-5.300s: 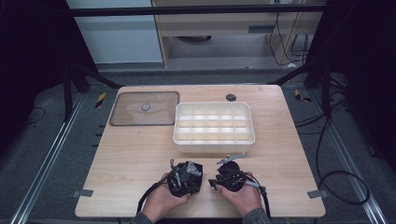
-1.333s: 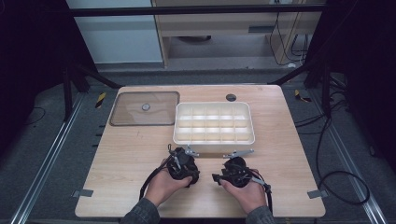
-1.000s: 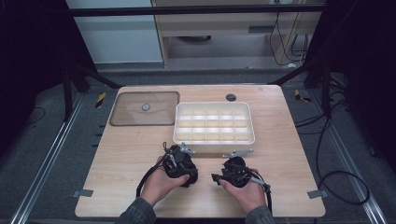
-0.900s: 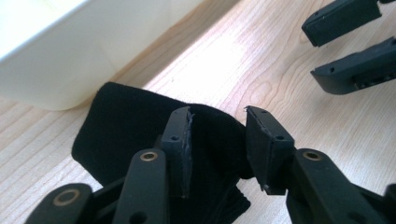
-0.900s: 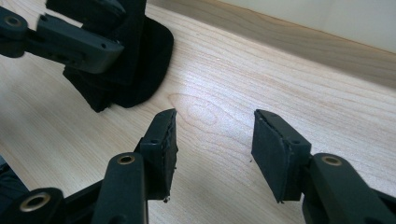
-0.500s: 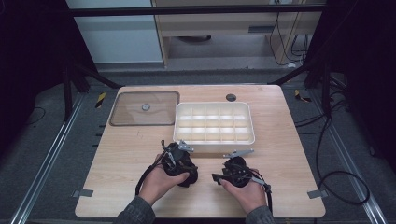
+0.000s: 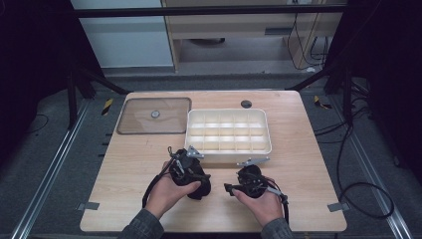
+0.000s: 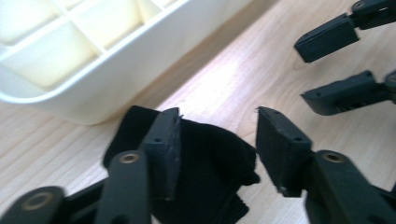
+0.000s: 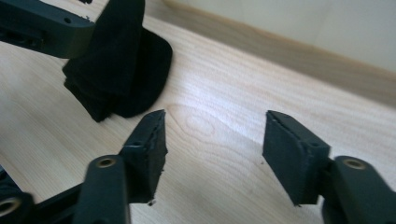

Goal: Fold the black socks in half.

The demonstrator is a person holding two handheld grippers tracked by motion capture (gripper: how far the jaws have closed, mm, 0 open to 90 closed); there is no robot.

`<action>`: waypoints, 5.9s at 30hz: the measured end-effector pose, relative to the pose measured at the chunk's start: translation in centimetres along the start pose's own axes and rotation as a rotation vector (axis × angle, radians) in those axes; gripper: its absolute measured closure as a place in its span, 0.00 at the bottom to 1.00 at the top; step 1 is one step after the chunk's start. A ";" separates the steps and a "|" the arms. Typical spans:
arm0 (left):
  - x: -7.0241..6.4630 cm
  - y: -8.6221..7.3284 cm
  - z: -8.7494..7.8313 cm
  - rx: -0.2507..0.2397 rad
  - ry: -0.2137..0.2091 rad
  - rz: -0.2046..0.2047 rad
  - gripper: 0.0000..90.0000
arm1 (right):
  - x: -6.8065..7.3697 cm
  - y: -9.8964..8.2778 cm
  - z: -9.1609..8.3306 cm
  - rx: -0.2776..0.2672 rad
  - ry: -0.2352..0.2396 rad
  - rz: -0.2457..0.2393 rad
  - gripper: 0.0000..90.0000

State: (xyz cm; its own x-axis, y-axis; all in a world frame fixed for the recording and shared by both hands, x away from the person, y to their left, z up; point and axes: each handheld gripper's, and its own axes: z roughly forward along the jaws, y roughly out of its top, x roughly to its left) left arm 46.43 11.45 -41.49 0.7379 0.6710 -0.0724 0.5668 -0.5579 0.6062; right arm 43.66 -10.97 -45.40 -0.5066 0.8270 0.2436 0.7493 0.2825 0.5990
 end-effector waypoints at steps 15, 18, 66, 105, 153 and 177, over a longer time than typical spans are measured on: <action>2.9 -1.8 -3.0 -0.032 0.055 -0.059 0.17 | 2.3 2.7 0.8 -0.004 0.006 -0.022 0.30; 3.9 -2.6 -3.3 -0.040 0.064 -0.067 0.14 | 2.8 3.4 1.0 -0.011 0.019 -0.023 0.34; 9.6 -13.5 -2.6 -0.038 0.166 -0.218 0.11 | 5.7 4.1 7.3 0.063 0.051 0.042 0.42; 10.3 -14.1 -2.5 -0.026 0.171 -0.243 0.12 | 5.9 3.3 6.9 0.066 0.115 0.039 0.78; 10.6 -14.4 -2.5 -0.019 0.198 -0.252 0.11 | 3.7 3.8 0.4 -0.003 0.027 -0.035 0.89; 10.8 -14.8 -2.5 -0.022 0.214 -0.245 0.09 | 0.5 2.8 -3.5 -0.037 -0.031 -0.017 0.89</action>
State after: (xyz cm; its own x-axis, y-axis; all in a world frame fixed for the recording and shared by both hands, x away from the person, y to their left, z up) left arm 45.15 28.14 -49.27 0.4851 0.8729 -0.0517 0.7083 -0.3575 0.6087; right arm 44.01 -11.49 -40.99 -0.5049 0.8372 0.2099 0.7241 0.2785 0.6310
